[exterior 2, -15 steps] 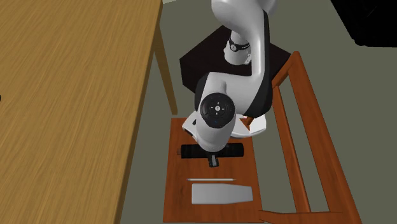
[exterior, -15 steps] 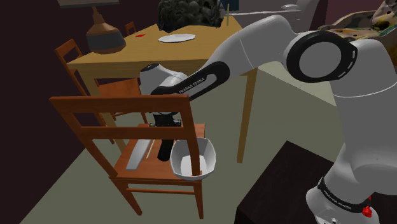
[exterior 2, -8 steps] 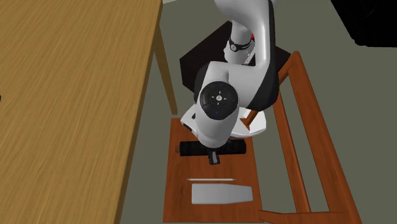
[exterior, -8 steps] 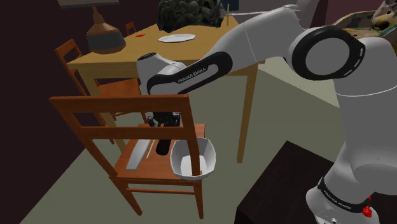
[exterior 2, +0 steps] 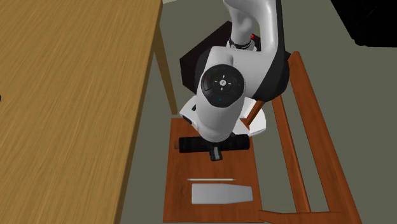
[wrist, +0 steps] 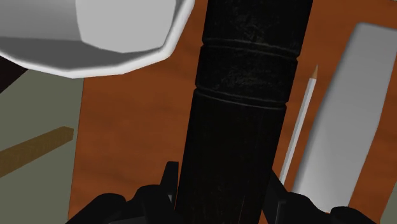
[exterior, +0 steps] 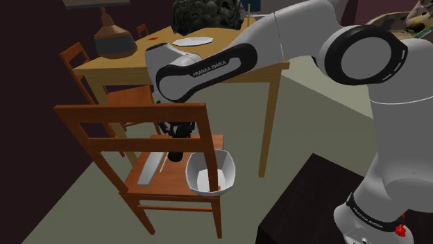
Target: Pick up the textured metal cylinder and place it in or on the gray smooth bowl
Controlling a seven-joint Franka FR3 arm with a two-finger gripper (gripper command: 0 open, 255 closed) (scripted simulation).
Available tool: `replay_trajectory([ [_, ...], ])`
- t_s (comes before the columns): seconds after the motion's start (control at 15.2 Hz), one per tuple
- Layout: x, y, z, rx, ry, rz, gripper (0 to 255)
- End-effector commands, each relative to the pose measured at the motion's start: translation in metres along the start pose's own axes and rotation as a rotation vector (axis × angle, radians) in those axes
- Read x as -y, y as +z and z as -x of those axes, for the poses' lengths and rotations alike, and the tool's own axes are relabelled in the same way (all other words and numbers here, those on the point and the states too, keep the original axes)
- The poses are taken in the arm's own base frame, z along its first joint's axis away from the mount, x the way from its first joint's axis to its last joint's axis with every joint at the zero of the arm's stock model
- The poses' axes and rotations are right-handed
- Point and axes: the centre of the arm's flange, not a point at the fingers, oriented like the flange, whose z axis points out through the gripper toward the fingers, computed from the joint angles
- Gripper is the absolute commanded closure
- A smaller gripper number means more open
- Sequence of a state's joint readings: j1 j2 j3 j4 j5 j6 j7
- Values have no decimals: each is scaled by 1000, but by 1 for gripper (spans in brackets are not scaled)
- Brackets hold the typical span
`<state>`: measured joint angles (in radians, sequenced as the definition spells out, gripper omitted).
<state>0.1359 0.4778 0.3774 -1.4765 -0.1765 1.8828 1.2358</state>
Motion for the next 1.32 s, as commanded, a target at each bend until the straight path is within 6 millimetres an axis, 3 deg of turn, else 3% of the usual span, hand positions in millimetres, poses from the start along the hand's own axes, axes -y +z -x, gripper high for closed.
replay_trajectory([
  [0.0, 1, -11, 0, 0, 0, 0, 255],
  [0.59, -1, -56, 1, 0, 0, 0, 255],
  [1.25, -83, -49, 104, 0, 0, 0, 255],
])
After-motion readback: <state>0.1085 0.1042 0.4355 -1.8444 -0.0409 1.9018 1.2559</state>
